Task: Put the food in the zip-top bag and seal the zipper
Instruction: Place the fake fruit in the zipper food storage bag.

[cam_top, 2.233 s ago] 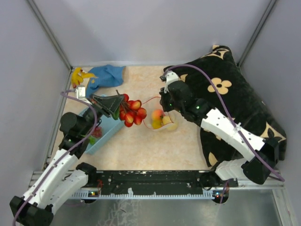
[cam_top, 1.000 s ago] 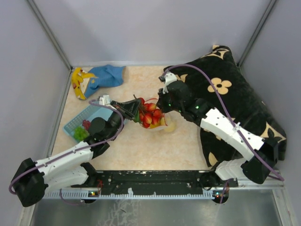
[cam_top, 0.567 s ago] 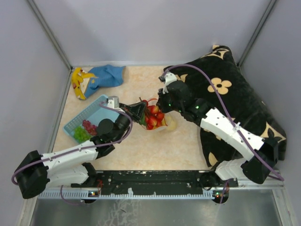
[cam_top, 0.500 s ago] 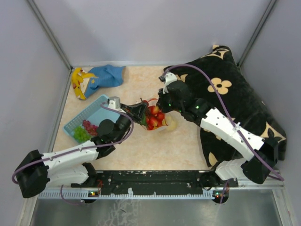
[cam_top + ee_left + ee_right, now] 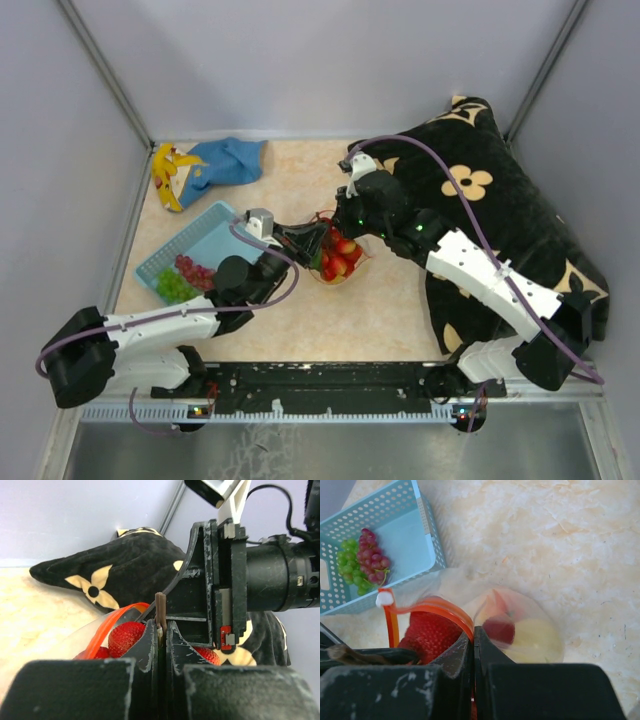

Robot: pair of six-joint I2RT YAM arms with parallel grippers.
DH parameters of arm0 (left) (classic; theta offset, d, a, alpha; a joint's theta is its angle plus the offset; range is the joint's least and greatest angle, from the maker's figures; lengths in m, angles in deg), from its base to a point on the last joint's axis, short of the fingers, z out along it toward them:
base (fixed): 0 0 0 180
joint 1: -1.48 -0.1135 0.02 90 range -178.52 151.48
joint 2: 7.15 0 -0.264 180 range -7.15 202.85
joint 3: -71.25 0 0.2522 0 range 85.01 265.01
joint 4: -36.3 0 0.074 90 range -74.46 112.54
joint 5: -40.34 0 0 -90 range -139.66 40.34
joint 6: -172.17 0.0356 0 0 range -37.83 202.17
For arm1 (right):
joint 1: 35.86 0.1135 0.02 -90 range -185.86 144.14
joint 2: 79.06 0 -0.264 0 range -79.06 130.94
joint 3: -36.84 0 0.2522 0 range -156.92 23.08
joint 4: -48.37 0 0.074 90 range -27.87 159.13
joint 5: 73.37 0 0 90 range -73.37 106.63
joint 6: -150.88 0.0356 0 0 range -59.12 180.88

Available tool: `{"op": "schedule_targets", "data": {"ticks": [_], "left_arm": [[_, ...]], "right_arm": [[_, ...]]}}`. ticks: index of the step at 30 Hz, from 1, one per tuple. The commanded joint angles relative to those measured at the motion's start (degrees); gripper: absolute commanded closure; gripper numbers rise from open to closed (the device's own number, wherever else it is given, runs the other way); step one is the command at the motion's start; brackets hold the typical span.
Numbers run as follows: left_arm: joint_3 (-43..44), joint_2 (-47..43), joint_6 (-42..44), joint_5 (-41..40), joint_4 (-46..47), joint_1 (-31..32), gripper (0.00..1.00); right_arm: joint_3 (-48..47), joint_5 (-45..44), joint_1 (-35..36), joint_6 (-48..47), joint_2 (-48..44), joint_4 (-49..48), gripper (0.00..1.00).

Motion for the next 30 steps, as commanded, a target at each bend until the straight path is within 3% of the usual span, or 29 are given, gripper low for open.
{"op": "schedule_targets", "data": {"ticks": [1,11,19,24,30], "left_arm": [[0.5,1.0,-1.7,0.9,3.3,0.4,1.0],[-1.6,0.1,4.0,-11.2,0.0,0.5,1.0],[-0.9,0.6,16.6,-4.8,-2.4,2.3,1.0],[3.8,0.1,30.3,3.6,-11.5,3.0,0.98],[6.4,0.1,37.0,5.3,-18.7,3.1,0.98]], "right_arm": [[-3.0,0.2,0.1,0.6,-2.4,-3.9,1.0],[-2.1,1.2,0.1,0.5,-2.7,-3.9,1.0],[-2.4,0.2,0.1,0.3,-3.1,-3.8,1.0],[-2.6,0.0,0.1,0.2,-3.0,-3.9,1.0],[-2.9,0.0,0.0,0.2,-3.2,-4.0,1.0]]}}
